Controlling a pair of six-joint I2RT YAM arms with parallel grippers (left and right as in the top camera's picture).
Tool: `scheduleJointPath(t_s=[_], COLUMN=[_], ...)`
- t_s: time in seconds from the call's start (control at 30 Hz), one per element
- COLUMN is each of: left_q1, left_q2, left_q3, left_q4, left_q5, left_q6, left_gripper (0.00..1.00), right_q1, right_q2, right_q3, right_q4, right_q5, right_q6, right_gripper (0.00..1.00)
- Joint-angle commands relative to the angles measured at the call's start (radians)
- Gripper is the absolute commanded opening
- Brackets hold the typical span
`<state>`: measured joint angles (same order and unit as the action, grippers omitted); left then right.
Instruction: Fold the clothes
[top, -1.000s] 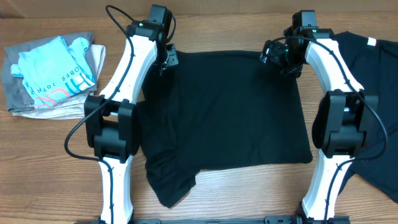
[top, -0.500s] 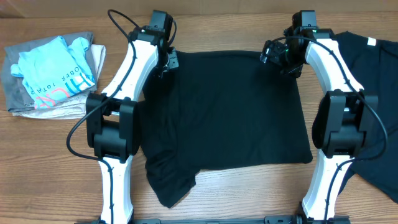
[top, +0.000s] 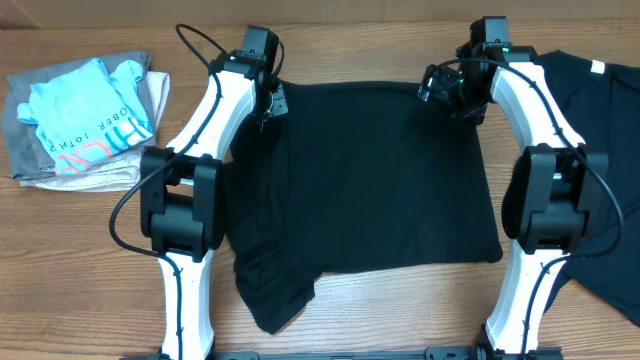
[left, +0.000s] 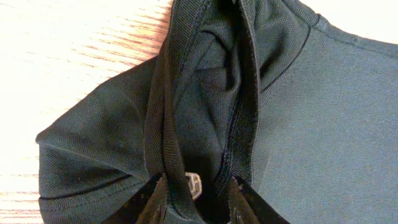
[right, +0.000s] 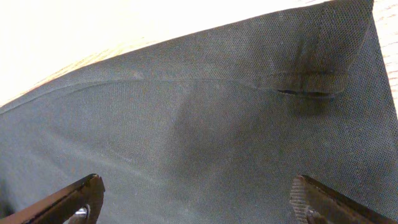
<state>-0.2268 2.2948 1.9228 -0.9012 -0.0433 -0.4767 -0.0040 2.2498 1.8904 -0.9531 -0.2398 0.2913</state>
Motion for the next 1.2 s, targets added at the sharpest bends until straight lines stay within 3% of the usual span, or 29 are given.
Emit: scheduleJointPath(t_s=[0.0, 0.07, 0.17, 0.37, 0.43, 0.57, 1.17], left_q1=[0.003, 0.003, 0.004, 0.013, 0.013, 0.02, 0.098], left_q2=[0.007, 0.007, 0.007, 0.007, 0.007, 0.007, 0.007], left_q3=[-0.005, -0.005, -0.005, -0.005, -0.005, -0.005, -0.005], left_q4=[0.001, 0.0, -0.012, -0.028, -0.026, -0.006, 0.214], left_q5=[-0.019, -0.019, -0.02, -0.019, -0.02, -0.056, -0.082], left_q6=[-0.011, -0.011, -0.051, -0.16, -0.159, -0.159, 0.025], left_gripper=[0.35, 0.46, 0.45, 0.31, 0.16, 0.04, 0.04], right_q1=[0.008, 0.008, 0.008, 0.008, 0.008, 0.008, 0.008], right_q2=[0.002, 0.002, 0.002, 0.002, 0.002, 0.002, 0.002], right_q3=[-0.006, -0.006, -0.006, -0.006, -0.006, -0.006, -0.006], right_q4=[0.005, 0.005, 0.005, 0.005, 0.005, 0.005, 0.005], right_q5=[-0.009, -0.009, -0.009, -0.009, -0.009, -0.009, -0.009], right_q6=[0.0, 0.0, 0.0, 0.0, 0.0, 0.0, 0.0], right_gripper=[1.0, 1.0, 1.0, 1.0, 1.0, 1.0, 1.0])
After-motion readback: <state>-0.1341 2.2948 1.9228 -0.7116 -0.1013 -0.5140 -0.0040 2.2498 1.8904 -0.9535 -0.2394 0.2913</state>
